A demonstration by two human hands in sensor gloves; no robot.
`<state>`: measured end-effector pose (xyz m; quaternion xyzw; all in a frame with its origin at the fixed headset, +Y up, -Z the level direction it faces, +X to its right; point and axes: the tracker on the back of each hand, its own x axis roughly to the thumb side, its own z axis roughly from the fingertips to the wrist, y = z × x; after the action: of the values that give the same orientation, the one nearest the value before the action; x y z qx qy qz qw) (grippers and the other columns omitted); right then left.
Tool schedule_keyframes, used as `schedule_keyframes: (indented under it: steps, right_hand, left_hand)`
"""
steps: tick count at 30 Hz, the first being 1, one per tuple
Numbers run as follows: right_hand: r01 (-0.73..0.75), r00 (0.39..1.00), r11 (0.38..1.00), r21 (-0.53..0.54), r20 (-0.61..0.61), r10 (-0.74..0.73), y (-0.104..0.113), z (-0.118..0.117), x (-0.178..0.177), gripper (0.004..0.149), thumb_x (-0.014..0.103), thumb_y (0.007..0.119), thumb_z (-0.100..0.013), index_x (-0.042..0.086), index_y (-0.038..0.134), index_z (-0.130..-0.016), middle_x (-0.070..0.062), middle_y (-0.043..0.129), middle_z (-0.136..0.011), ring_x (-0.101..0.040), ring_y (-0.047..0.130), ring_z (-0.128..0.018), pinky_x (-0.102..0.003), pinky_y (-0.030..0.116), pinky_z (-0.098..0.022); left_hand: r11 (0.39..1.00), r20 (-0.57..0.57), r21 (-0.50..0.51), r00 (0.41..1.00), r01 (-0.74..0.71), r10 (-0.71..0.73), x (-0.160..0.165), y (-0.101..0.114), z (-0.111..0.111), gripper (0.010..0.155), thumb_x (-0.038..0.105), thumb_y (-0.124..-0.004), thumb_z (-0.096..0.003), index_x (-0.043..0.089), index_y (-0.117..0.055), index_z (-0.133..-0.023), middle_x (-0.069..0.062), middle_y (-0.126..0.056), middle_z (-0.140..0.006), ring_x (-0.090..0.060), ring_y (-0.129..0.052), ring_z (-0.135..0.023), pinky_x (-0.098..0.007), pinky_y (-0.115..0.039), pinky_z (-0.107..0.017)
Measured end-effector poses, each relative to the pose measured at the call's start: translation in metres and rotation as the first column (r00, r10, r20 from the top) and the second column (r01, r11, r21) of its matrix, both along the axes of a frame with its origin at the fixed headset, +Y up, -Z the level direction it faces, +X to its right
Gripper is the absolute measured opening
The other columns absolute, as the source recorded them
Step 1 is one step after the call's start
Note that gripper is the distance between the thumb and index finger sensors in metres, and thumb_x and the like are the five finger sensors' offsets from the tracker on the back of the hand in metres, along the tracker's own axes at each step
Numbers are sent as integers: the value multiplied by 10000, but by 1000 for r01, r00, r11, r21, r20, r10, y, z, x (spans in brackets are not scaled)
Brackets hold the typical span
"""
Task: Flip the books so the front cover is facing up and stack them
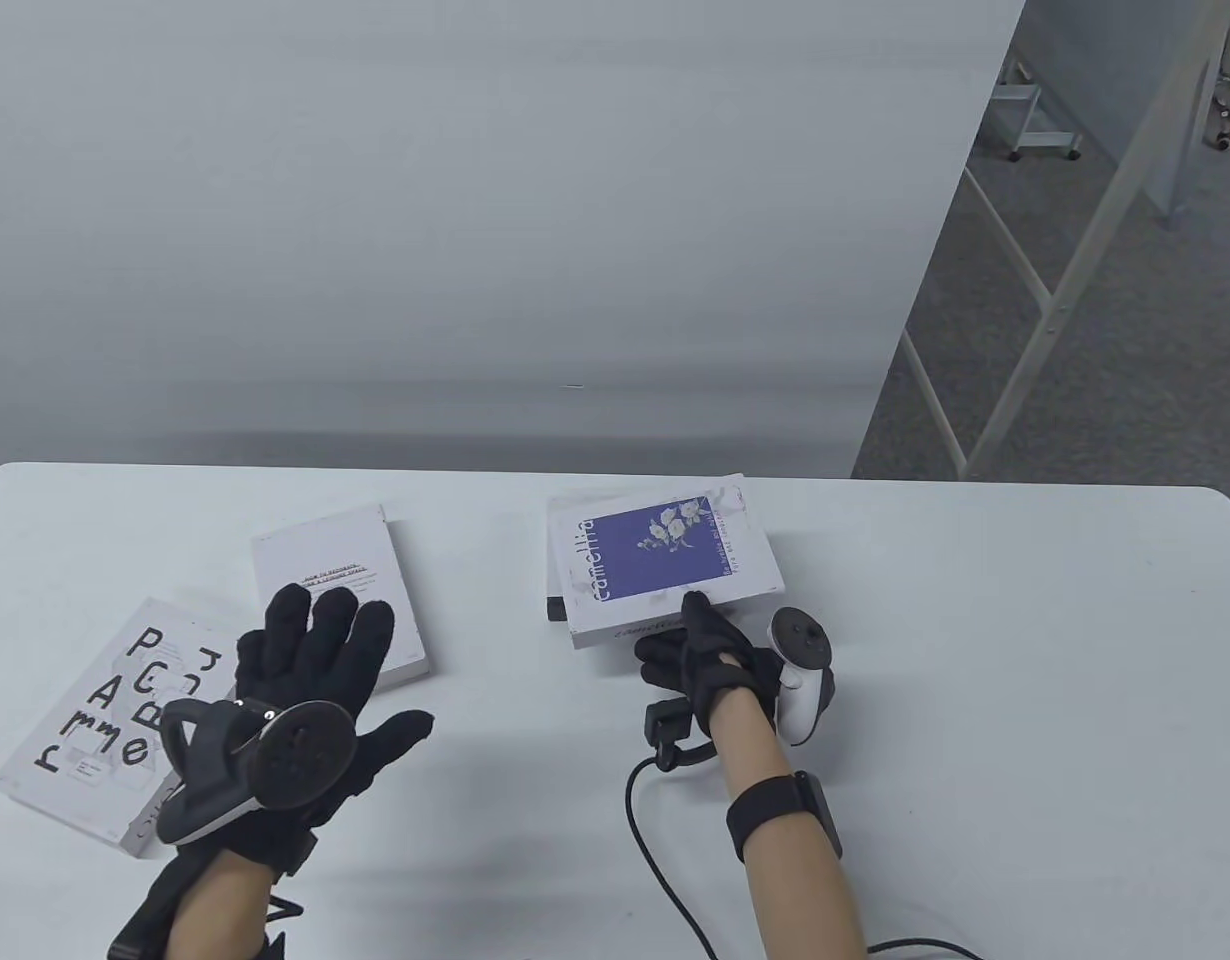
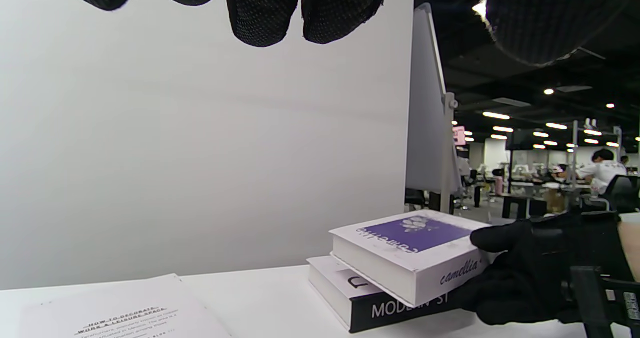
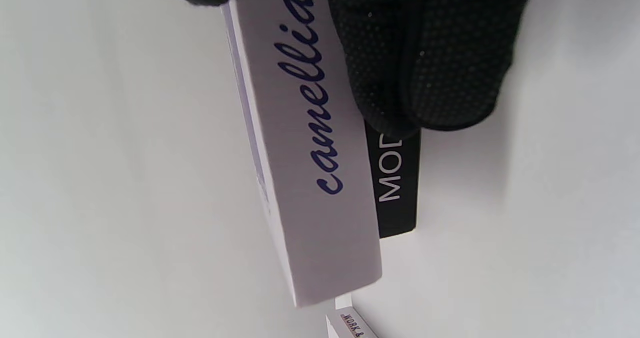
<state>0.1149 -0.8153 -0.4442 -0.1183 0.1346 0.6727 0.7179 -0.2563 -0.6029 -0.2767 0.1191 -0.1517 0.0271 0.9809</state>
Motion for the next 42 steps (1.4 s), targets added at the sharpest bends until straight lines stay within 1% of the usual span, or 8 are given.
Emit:
schedule_keyframes:
  steps: [5,11,22,26,33,37,39,42]
  right_hand:
    - [27,999,997,-72,32,-25,-5,-9,-13,756,492,522,-564,-170,362,-890,-338,742,-788,-347,963,-633,-402,899,-416]
    - [11,997,992,-126,73,-2,-1,-17,-23,757,486,511,-553,-174,353,-889,-337,737,-791,-343,961,-636,-398,899,-417]
    - [27,1000,994,-108,-12,-29,5,-25,-35,756,416,465,-548,-209,224,-900,-384,641,-840,-388,899,-689,-429,864,-458]
    - [79,996,994,-75,-46,-82,7,-23,-37,753,409,464,-551,-192,190,-911,-395,606,-858,-407,869,-710,-446,844,-476]
    - [19,974,998,67,-226,-3,22,-7,-36,747,398,489,-552,-150,154,-934,-411,537,-890,-461,796,-752,-501,789,-506]
    - [-75,949,981,179,-290,125,35,8,-25,743,399,511,-552,-114,155,-955,-416,498,-911,-502,748,-772,-545,753,-516]
    - [-175,929,951,253,-277,245,45,18,-19,744,386,566,-537,-92,195,-969,-424,484,-926,-578,690,-774,-627,700,-506]
    - [-406,820,811,421,-225,527,60,34,-9,748,416,589,-519,-67,257,-984,-410,532,-925,-578,714,-761,-634,711,-487]
  left_hand:
    - [1000,3,-22,1000,-7,8,-1,-1,-1,928,725,-674,-433,104,-567,-1115,-282,-545,-1123,-626,-449,-989,-737,-541,-634]
    - [999,3,-33,1000,2,-2,1,-2,-3,927,726,-671,-434,104,-572,-1114,-282,-551,-1122,-628,-456,-987,-736,-546,-632]
    - [998,0,-57,1000,-5,5,0,-5,-5,926,725,-671,-435,102,-574,-1112,-281,-557,-1120,-628,-459,-985,-734,-548,-632]
    - [998,5,-60,1000,-6,6,1,-6,-6,924,723,-671,-436,101,-575,-1112,-282,-555,-1120,-626,-461,-985,-733,-548,-632]
    - [996,9,-80,999,33,-32,10,-16,-11,927,721,-673,-435,97,-568,-1113,-282,-549,-1120,-627,-460,-986,-734,-547,-632]
    - [994,32,-88,998,58,-55,20,-25,-15,932,720,-670,-438,94,-544,-1117,-283,-526,-1125,-624,-459,-991,-734,-546,-636]
    - [992,68,-109,996,58,-51,27,-32,-19,941,720,-667,-436,89,-521,-1119,-285,-503,-1127,-625,-450,-992,-735,-541,-637]
    - [989,92,-131,994,67,-55,36,-45,-23,952,717,-661,-442,78,-482,-1124,-293,-456,-1130,-629,-414,-994,-741,-518,-641]
